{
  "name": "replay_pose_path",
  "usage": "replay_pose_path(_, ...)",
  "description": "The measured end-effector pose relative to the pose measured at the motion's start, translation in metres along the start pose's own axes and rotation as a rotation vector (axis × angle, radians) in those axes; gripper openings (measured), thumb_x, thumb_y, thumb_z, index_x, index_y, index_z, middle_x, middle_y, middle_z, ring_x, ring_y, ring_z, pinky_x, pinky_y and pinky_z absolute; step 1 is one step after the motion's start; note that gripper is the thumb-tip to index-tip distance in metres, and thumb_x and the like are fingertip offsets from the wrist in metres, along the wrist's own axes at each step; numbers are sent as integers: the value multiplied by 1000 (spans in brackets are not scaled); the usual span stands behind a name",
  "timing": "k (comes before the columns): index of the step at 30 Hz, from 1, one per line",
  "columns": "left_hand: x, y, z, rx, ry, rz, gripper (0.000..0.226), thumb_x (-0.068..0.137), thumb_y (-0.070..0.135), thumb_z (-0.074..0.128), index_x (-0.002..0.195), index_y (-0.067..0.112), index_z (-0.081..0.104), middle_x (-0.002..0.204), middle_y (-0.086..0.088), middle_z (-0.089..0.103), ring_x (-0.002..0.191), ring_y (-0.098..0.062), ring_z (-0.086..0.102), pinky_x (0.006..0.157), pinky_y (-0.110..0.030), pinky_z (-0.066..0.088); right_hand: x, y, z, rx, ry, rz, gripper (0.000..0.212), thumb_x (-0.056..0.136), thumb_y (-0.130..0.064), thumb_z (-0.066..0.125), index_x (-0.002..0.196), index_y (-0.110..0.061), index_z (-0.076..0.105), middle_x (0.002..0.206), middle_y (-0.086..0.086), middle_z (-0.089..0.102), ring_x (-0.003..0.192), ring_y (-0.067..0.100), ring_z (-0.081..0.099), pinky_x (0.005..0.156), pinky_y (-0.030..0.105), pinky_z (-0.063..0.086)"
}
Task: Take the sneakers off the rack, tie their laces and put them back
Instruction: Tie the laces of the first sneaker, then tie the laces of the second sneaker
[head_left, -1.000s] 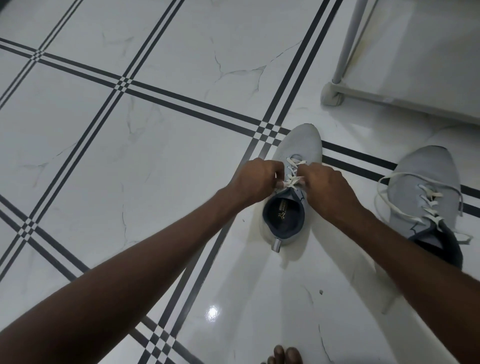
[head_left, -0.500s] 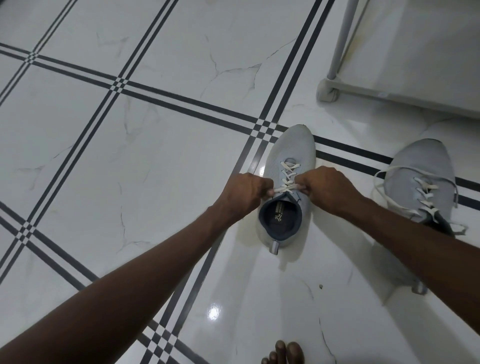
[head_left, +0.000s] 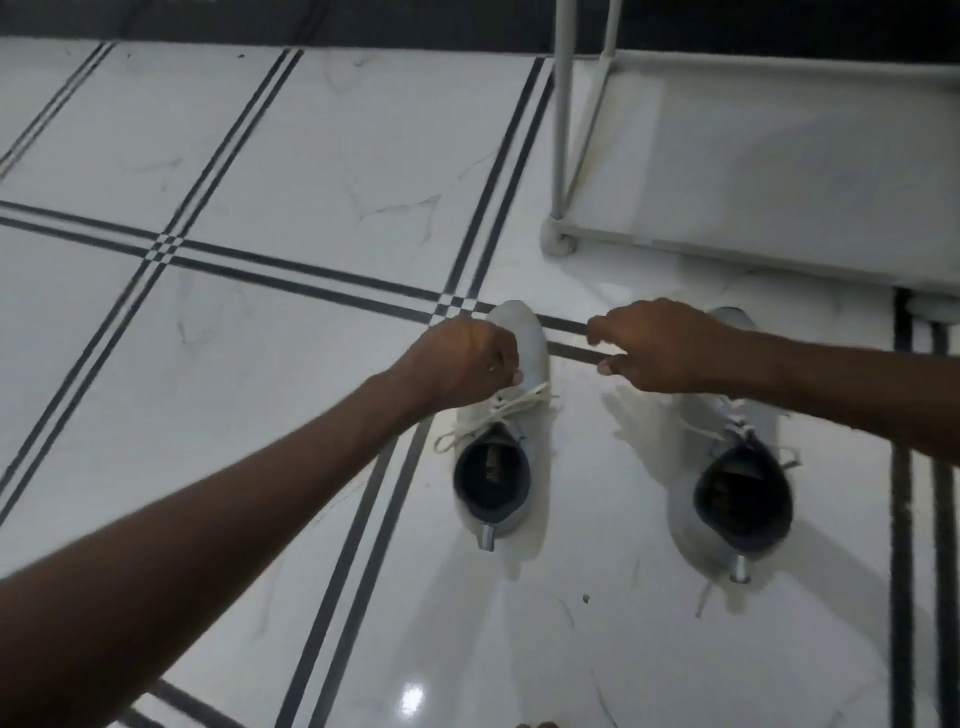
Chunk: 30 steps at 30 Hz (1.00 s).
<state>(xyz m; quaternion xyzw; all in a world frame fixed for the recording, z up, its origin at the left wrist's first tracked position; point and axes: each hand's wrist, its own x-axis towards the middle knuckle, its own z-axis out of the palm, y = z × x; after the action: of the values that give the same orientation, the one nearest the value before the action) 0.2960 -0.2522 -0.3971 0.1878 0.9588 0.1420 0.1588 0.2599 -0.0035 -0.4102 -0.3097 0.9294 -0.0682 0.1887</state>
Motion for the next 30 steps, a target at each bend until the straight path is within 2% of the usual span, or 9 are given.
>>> replay_pose_path(3,34,50,-12,-72,-56,56,17,85,33,67,92,22,77,88,0,76,84,-20,71,77,-36,57,-43,29,-17,40,-37,82,18,89,-42,60,96,-26,65,89,-3,67,88,23,61,75,34,49)
replay_pose_path(5,56,80,-7,-56,-108,102,19,86,36,63,95,26,76,90,2,76,88,-20,70,75,-31,55,-74,45,-16,52,-35,105,17,89,-39,62,93,-24,67,84,-5,67,82,19,60,70,29,43)
replay_pose_path(9,87,134,31,-49,-139,297,22,88,26,66,107,19,75,105,-2,76,95,-23,70,78,-27,51,-127,71,6,135,-39,194,13,86,-37,65,91,-25,66,72,-15,58,73,13,58,67,31,46)
replay_pose_path(12,97,152,70,-38,-179,397,34,83,29,73,115,22,70,112,1,73,99,-19,65,74,-24,42,-150,84,32,239,-12,269,9,84,-34,68,91,-29,66,73,-18,63,75,10,62,69,31,49)
replay_pose_path(16,93,153,106,-168,-165,315,37,73,26,82,107,18,70,91,0,75,86,-20,65,73,-36,53,-165,90,54,453,67,397,9,78,-31,76,82,-29,68,74,-14,69,64,-4,59,55,10,37)
replay_pose_path(20,95,156,96,-279,-254,254,12,80,21,77,92,18,78,76,3,73,67,-11,62,64,-23,45,-169,92,64,539,138,395,12,85,-15,68,75,-22,70,59,-9,65,57,-6,58,51,8,37)
replay_pose_path(23,98,156,81,-175,-306,294,13,84,18,68,90,23,79,67,8,73,63,-5,64,62,-18,45,-175,94,65,668,152,418,25,88,-9,59,69,-21,68,56,-5,64,44,2,57,42,12,41)
replay_pose_path(26,91,143,84,18,-298,338,21,78,9,60,75,24,75,58,14,62,59,-9,59,63,-29,51,-182,97,71,447,116,358,32,75,6,55,59,-22,54,55,-7,59,50,8,54,49,17,34)
replay_pose_path(30,93,138,88,148,-265,286,22,81,9,57,79,23,74,77,6,75,75,-22,68,66,-31,51,-180,97,85,118,1,353,21,75,1,54,76,-18,61,74,-4,66,66,18,55,52,24,30)
